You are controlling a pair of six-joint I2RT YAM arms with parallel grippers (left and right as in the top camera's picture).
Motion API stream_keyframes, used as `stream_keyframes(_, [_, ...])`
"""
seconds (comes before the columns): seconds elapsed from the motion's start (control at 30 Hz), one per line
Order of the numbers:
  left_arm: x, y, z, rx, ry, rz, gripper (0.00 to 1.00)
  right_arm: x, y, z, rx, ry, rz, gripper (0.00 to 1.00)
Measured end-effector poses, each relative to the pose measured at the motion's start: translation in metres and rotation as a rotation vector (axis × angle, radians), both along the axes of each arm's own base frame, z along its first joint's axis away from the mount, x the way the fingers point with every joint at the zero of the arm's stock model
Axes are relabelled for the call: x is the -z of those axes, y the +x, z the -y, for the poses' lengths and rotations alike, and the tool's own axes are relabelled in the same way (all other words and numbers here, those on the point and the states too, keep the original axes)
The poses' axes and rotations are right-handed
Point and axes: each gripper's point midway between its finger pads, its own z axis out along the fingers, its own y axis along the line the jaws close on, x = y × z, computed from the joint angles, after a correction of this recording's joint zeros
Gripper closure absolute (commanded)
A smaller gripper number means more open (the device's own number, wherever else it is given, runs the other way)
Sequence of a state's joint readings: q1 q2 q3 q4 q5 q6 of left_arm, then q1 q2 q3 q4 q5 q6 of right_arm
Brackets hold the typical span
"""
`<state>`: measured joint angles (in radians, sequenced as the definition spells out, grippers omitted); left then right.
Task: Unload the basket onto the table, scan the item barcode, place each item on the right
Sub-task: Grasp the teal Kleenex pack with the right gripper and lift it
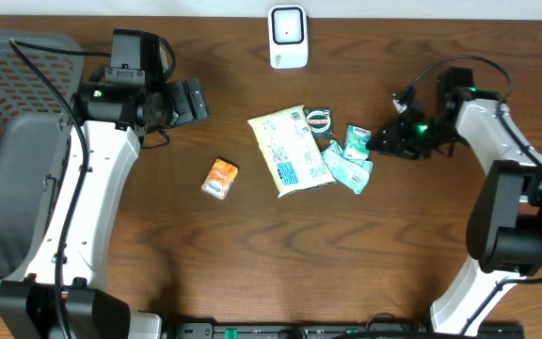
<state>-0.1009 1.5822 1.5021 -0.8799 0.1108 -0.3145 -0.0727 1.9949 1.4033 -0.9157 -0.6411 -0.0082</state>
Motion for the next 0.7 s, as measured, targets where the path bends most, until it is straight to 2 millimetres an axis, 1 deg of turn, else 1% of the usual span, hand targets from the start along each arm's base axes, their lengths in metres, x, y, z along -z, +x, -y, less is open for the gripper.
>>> stream_keyframes(0.17, [0.000, 0.000, 0.000, 0.000, 0.000, 0.000, 0.02, 0.009, 0.003, -0.013, 0.061, -0.095, -0.046, 0.64])
stream_keyframes(0.27, [0.000, 0.000, 0.000, 0.000, 0.000, 0.000, 0.02, 0.014, 0.005, -0.020, 0.091, -0.144, -0.060, 0.62])
stream_keyframes(0.4, [0.000, 0.000, 0.000, 0.000, 0.000, 0.000, 0.02, 0.019, 0.005, -0.025, 0.120, -0.211, -0.069, 0.62])
stream_keyframes(0.57, [0.000, 0.000, 0.000, 0.000, 0.000, 0.000, 0.02, 0.024, 0.005, -0.021, 0.145, -0.278, -0.072, 0.63])
stream_keyframes(0.7, [0.000, 0.000, 0.000, 0.000, 0.000, 0.000, 0.02, 0.035, 0.002, -0.013, 0.164, -0.319, -0.075, 0.63])
